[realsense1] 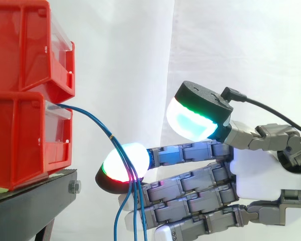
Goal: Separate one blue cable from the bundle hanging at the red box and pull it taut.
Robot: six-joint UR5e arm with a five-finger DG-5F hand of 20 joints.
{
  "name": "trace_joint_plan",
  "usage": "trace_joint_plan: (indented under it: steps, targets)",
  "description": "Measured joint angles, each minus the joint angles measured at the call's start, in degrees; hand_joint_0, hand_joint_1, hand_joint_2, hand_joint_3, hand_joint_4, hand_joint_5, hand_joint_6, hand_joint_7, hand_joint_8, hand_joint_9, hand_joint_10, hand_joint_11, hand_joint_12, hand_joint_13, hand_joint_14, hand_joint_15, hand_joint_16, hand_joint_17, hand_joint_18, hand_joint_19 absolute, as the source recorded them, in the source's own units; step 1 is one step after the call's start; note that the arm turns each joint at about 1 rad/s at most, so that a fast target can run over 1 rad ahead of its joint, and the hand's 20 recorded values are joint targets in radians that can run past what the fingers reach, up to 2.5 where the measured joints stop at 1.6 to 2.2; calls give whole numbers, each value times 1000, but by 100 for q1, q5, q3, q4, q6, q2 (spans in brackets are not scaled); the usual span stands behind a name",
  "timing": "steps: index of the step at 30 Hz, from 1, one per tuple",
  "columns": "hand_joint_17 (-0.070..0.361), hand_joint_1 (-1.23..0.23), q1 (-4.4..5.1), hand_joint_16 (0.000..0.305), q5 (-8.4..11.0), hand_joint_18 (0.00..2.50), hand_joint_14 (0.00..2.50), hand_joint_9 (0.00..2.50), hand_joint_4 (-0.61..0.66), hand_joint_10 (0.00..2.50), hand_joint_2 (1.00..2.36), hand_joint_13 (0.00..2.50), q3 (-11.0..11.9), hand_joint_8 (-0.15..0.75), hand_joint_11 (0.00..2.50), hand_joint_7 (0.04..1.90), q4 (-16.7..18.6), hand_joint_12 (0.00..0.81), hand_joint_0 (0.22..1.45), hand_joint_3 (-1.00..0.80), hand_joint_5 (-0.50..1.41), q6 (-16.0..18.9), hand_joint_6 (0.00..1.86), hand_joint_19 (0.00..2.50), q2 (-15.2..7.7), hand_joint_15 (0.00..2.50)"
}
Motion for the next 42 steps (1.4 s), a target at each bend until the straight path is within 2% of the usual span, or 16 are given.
trace_joint_plan:
  steps: [9, 13, 15, 19, 34, 42]
  targets:
    - [67, -622, -22, 30, -96, 522, 6, 617, 288, 2, 1000, 584, 18, 306, 90, 765, 13, 280, 584, -500, -180, 73, 503, 278, -53, 173]
    - [67, -622, -48, 30, -159, 524, 6, 621, 290, 3, 1000, 599, 215, 307, 97, 766, -10, 284, 584, -500, -180, 170, 503, 284, -294, 179]
    - [67, -621, -59, 30, -258, 525, 7, 625, 288, 2, 1000, 611, 389, 307, 99, 766, -61, 287, 585, -500, -179, 251, 502, 283, -425, 188]
    - [67, -620, -47, 30, -410, 528, 7, 633, 277, 3, 1000, 620, 551, 308, 113, 767, -106, 287, 585, -500, -174, 280, 502, 294, -524, 196]
    - [65, -611, -66, 29, -549, 551, 8, 676, 267, 3, 1001, 661, 591, 307, 117, 796, 56, 288, 606, -487, -165, 294, 503, 299, -547, 216]
    - [64, -552, -96, 29, -776, 557, 8, 689, 264, 4, 1004, 675, 591, 306, 134, 828, 60, 285, 626, -453, -159, 465, 503, 306, -546, 220]
